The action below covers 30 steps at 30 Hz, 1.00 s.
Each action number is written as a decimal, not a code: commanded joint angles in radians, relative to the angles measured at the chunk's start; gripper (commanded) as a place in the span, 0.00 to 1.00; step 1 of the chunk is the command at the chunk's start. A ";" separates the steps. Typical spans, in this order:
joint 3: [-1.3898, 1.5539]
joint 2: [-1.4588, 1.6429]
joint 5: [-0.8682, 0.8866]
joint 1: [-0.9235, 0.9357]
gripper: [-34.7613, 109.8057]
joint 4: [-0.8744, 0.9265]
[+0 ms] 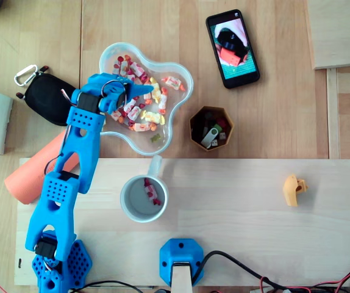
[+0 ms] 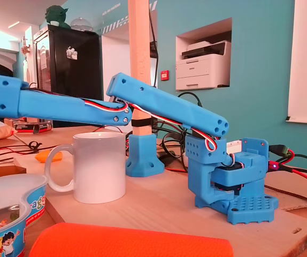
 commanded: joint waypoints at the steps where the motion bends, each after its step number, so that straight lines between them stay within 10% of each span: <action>1: -0.023 0.028 -0.002 0.000 0.56 -0.031; 30: -0.015 0.005 -0.100 -0.026 0.56 0.086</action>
